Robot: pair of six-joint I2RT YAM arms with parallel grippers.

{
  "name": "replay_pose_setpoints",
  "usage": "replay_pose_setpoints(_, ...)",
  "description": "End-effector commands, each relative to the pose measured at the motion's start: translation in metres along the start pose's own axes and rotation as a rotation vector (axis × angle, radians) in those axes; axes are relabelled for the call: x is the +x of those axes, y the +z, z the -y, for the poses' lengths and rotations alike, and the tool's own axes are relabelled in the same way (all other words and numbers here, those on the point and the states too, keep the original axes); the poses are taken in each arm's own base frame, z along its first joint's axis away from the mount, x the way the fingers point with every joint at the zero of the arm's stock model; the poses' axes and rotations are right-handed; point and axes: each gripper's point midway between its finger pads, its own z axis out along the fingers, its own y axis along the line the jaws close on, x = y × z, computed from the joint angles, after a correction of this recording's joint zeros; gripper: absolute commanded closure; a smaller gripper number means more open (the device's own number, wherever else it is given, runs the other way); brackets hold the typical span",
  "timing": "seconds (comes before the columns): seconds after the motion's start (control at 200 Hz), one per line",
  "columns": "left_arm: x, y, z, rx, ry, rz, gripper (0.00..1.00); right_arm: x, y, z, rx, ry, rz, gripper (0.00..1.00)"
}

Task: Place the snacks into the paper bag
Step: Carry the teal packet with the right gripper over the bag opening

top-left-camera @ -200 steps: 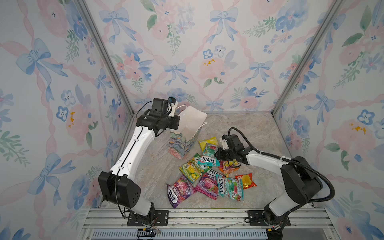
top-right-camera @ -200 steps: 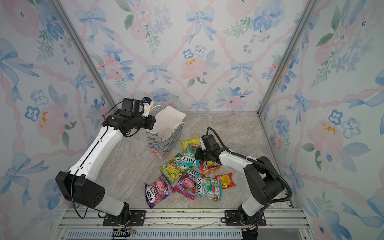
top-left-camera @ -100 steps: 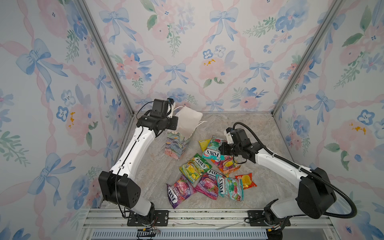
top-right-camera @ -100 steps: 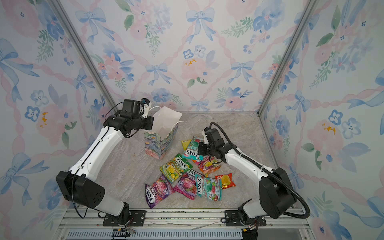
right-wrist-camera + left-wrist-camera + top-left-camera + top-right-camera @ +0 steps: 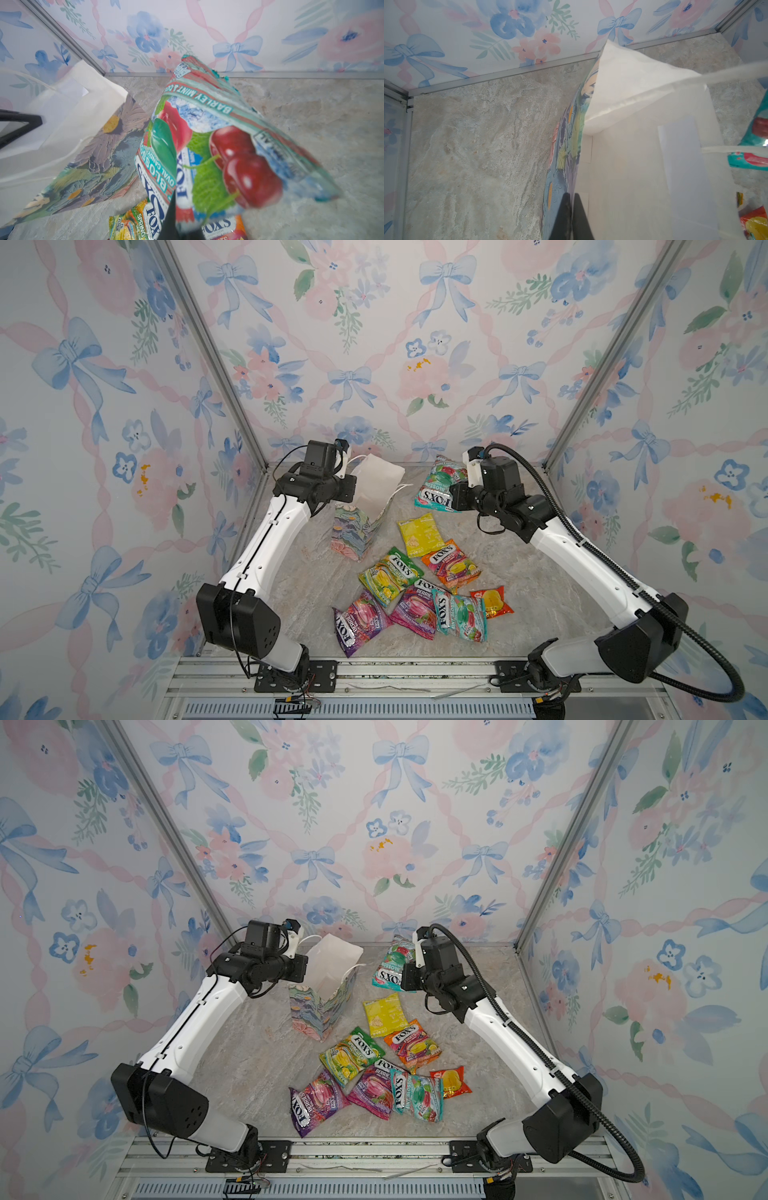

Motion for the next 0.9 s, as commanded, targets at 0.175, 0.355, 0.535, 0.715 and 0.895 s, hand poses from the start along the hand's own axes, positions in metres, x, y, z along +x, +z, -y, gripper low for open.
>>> replay_pose_setpoints(0.175, -0.002, -0.006, 0.017, 0.083, 0.017, 0.032, 1.0, -0.083, -0.014, -0.005, 0.054, -0.115, 0.171, 0.97)
replay_pose_setpoints(0.355, 0.0, -0.004, 0.02, 0.102, 0.01, 0.031, 1.0, -0.109, -0.007, -0.028, -0.006, -0.114, 0.223, 0.97)
replay_pose_setpoints(0.535, -0.002, -0.006, 0.022, 0.116, 0.007, 0.045, 1.0, -0.123, 0.013, -0.066, -0.076, -0.14, 0.242, 0.98)
replay_pose_setpoints(0.715, 0.001, -0.004, 0.023, 0.119, -0.003, 0.042, 1.0, -0.12, 0.035, -0.104, -0.128, -0.177, 0.212, 0.98)
replay_pose_setpoints(0.895, 0.003, -0.001, 0.021, 0.111, -0.013, 0.034, 1.0, -0.103, 0.042, -0.128, -0.135, -0.207, 0.194, 0.99)
